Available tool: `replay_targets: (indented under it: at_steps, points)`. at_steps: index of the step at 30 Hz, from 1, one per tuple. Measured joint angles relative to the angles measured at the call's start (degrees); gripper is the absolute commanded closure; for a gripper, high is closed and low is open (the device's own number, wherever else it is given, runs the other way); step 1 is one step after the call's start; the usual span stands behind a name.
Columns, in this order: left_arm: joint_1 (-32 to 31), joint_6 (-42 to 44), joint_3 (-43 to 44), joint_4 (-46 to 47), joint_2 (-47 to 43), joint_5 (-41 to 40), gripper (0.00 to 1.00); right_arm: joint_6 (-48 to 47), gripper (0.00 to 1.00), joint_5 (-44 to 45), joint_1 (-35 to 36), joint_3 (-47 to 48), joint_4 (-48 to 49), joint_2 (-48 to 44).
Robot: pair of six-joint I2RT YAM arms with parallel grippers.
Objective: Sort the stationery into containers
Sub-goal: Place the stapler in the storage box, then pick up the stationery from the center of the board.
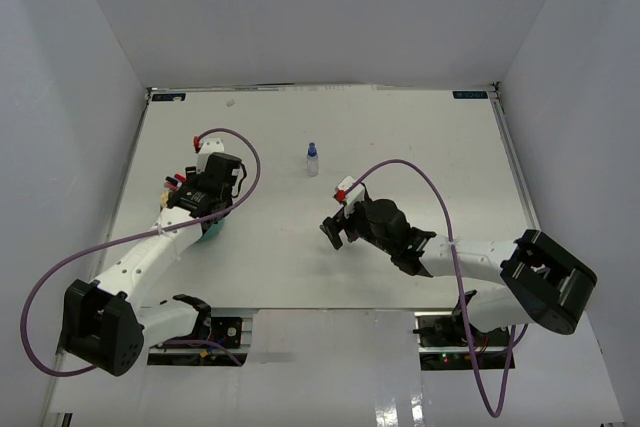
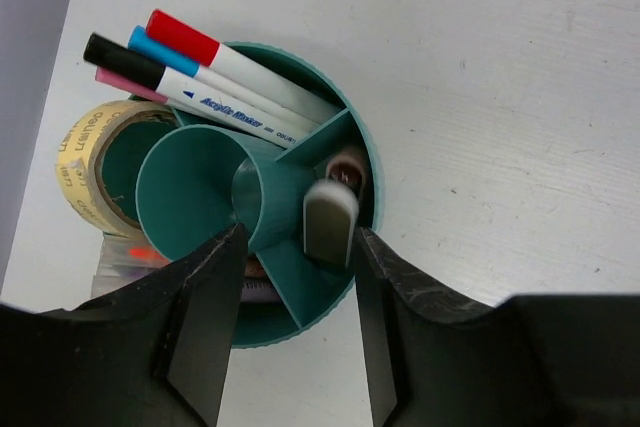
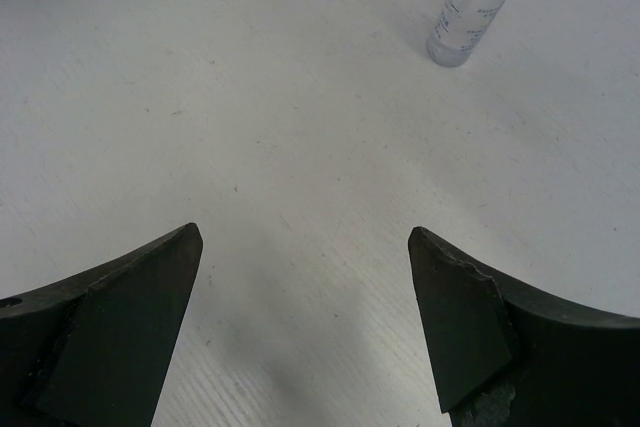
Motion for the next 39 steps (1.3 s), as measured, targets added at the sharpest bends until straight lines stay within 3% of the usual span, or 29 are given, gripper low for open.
replay_targets:
  at_steps: [8, 11, 17, 28, 39]
  points:
    - [0.07, 0.13, 0.11, 0.33, 0.0, 1.55, 0.23, 0.0, 0.1, -0.2, 0.0, 0.0, -0.7, 0.0]
    - [0.22, -0.07, 1.6, 0.02, 0.0, 4.85, 0.14, -0.02, 0.1, 0.26, 0.0, 0.0, -0.87, -0.2]
    - [-0.42, -1.62, 7.82, 3.1, 1.29, 15.61, 0.06, -0.02, 0.1, 2.49, 0.0, -0.28, -0.94, -5.05]
    - [-10.1, -4.94, 17.88, 16.46, 20.41, 26.91, 0.05, 0.0, 0.1, 7.56, 0.0, -5.53, -0.98, -15.34]
    - [-12.41, -5.38, 26.18, 26.29, 35.15, 25.0, 0.19, -0.2, 0.1, 9.51, -0.02, -6.47, -0.98, -16.63]
